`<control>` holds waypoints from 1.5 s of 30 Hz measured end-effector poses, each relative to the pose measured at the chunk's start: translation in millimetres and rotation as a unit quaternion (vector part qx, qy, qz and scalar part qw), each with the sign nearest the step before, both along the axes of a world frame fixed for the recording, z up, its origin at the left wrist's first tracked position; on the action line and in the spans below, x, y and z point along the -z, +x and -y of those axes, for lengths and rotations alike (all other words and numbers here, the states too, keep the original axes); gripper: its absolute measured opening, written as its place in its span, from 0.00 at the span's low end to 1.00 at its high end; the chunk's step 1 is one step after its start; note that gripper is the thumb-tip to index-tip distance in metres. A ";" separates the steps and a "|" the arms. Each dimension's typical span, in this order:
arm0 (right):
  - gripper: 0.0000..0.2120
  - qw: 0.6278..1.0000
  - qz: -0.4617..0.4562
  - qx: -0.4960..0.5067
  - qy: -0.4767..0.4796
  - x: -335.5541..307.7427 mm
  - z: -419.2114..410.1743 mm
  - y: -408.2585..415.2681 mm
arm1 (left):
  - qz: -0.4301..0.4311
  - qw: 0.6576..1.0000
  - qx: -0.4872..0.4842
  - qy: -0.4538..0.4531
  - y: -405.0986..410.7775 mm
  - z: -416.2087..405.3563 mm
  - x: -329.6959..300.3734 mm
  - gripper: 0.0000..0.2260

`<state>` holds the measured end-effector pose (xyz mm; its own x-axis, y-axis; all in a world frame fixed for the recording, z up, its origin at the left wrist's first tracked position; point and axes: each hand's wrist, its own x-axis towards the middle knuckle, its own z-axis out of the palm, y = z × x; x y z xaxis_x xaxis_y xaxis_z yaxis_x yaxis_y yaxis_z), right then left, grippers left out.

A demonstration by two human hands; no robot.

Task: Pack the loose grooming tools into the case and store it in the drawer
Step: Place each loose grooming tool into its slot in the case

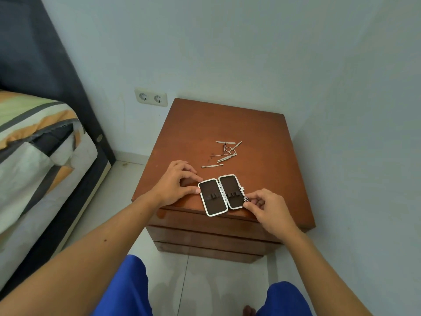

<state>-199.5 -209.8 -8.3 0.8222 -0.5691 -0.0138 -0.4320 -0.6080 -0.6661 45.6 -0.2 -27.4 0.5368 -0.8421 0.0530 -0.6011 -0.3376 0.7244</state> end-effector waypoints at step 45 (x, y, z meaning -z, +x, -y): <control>0.27 0.983 -0.048 -0.174 -0.031 -10.9 4.6 42.8 | 0.068 0.995 0.035 0.068 -11.3 -1.8 4.4 0.45</control>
<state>-156.7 -214.4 2.5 0.9639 -0.2555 -0.0746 -0.2492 -0.7677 -0.5904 34.3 1.7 -31.8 0.4729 -0.8811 0.0042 -0.7154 -0.3812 0.5856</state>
